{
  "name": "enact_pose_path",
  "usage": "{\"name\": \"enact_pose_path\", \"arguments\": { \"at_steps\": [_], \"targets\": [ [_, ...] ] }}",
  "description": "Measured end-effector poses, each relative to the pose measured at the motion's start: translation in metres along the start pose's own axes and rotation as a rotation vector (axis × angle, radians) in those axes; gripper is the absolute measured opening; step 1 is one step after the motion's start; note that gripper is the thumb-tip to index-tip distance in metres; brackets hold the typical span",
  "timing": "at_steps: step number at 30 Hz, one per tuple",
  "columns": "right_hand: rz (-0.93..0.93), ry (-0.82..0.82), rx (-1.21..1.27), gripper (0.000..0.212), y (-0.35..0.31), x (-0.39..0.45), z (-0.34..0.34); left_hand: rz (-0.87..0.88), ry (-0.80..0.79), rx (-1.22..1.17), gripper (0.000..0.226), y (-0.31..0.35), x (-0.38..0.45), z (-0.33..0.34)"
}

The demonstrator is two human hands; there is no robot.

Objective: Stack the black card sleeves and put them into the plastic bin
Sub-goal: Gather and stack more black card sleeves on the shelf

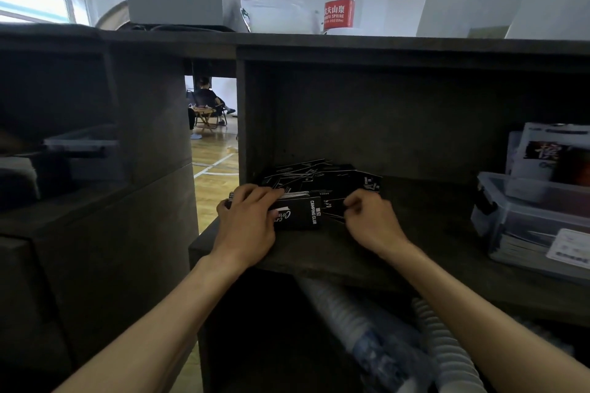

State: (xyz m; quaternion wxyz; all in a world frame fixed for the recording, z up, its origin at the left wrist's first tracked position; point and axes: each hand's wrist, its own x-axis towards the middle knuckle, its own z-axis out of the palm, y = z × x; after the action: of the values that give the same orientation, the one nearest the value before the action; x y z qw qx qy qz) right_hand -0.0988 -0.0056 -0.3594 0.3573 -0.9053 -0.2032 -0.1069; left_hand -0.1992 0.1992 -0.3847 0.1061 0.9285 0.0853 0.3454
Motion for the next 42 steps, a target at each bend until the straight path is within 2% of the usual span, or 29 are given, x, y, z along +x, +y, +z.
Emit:
{"name": "enact_pose_path", "arguments": {
  "at_steps": [4,9,12,15,20,23,26,31,35,39,42],
  "targets": [
    [-0.011,0.012,-0.053,0.024,0.009,0.028,-0.002,-0.013,-0.019,0.003,0.051,-0.001,0.000,0.001],
    [-0.141,-0.005,-0.287,0.026,0.003,0.055,0.011,0.000,-0.046,0.028,0.061,-0.005,0.001,0.004],
    [-0.323,-0.159,-0.309,0.041,-0.003,0.058,0.025,0.007,-0.044,0.029,0.061,-0.005,0.002,0.004],
    [-0.483,-0.321,-0.339,0.045,-0.006,0.050,0.038,0.022,-0.014,0.018,0.058,-0.005,0.000,0.006],
    [-0.607,-0.279,-0.436,0.042,0.016,0.031,0.022,0.031,-0.005,0.022,0.056,-0.006,-0.001,0.008],
    [-0.557,-0.263,-0.432,0.042,0.043,0.015,-0.001,0.030,-0.008,0.012,0.056,-0.006,0.001,0.008],
    [-0.424,-0.199,-0.442,0.030,0.061,0.003,-0.026,0.027,-0.011,0.003,0.055,-0.006,0.001,0.008],
    [-0.326,-0.219,-0.379,0.025,0.048,0.005,-0.044,0.016,-0.025,-0.001,0.054,-0.005,0.001,0.006],
    [-0.311,-0.310,-0.268,0.035,0.016,0.017,-0.028,0.009,-0.041,-0.001,0.053,-0.005,0.000,0.005],
    [-0.222,-0.418,-0.316,0.061,-0.008,0.031,-0.010,0.016,-0.022,-0.014,0.052,-0.004,0.000,0.004],
    [-0.122,-0.524,-0.372,0.062,-0.013,0.040,-0.014,0.021,-0.016,-0.016,0.052,-0.005,-0.001,0.005]
  ]
}}
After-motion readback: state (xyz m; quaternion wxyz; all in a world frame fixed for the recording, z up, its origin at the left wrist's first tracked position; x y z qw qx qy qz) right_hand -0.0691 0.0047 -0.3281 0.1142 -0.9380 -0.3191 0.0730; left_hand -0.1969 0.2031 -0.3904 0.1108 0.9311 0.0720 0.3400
